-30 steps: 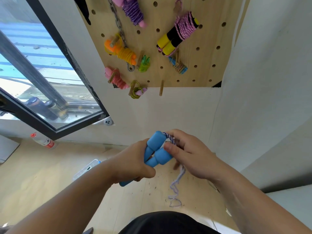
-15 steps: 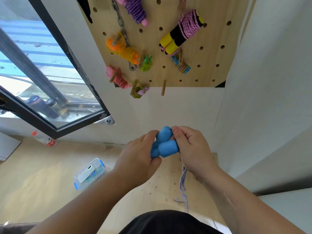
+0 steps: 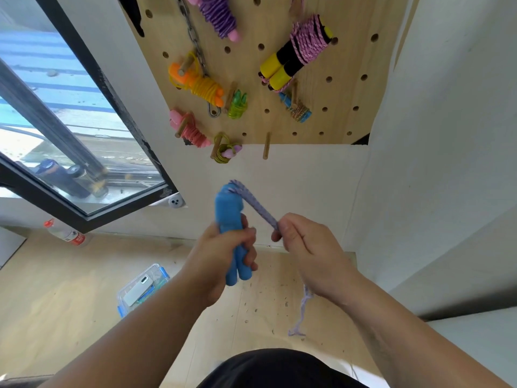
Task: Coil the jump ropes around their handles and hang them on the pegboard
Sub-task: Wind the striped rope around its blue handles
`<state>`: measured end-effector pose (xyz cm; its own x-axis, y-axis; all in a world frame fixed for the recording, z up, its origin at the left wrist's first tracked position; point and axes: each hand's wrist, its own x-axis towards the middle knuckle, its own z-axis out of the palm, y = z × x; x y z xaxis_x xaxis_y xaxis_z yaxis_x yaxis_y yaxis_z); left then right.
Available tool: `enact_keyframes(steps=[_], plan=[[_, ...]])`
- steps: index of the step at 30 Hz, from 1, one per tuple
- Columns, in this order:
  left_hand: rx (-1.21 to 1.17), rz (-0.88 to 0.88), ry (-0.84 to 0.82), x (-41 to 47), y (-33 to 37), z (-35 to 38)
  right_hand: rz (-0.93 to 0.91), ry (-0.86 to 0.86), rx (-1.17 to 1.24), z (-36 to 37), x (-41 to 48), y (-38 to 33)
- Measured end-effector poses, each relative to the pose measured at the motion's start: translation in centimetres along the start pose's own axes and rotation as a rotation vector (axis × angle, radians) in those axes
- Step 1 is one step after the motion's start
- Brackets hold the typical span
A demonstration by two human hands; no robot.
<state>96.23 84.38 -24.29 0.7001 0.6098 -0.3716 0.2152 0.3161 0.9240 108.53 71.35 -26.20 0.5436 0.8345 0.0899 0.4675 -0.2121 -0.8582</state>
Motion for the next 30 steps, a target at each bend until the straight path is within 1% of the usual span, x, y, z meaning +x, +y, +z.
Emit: enact_keyframes(steps=[1,3,6,11,14,18,22,24,26,30], plan=[[-0.168,-0.023,-0.002,0.1,0.3,-0.1,-0.018,-0.030,-0.074,0.1,-0.3,0.0],[-0.369,-0.044,-0.026,0.3,0.7,-0.2,-0.041,-0.090,-0.184,0.8,-0.7,-0.5],[-0.508,-0.049,-0.039,0.2,0.7,0.5,-0.077,-0.138,-0.269,1.7,-1.2,-1.8],[-0.703,0.019,-0.095,-0.2,0.8,1.4,-0.120,-0.154,-0.339,2.1,-1.6,-2.8],[-0.689,0.034,-0.104,-0.4,0.7,1.4,-0.142,-0.135,-0.349,2.3,-1.8,-2.8],[-0.571,0.073,-0.013,-0.5,0.8,1.4,-0.195,-0.111,-0.419,2.6,-2.0,-2.8],[-0.610,0.086,0.058,-0.8,0.9,1.3,-0.107,-0.158,-0.404,2.5,-1.9,-2.2],[-0.621,0.115,0.064,-0.9,0.9,0.8,-0.010,-0.199,-0.320,2.5,-1.9,-1.4],[-0.576,0.168,0.059,-1.1,1.0,0.3,0.058,-0.255,-0.225,2.6,-2.2,-0.5],[-0.511,0.200,0.054,-1.5,0.8,0.1,0.042,-0.365,-0.150,2.8,-3.1,0.2]])
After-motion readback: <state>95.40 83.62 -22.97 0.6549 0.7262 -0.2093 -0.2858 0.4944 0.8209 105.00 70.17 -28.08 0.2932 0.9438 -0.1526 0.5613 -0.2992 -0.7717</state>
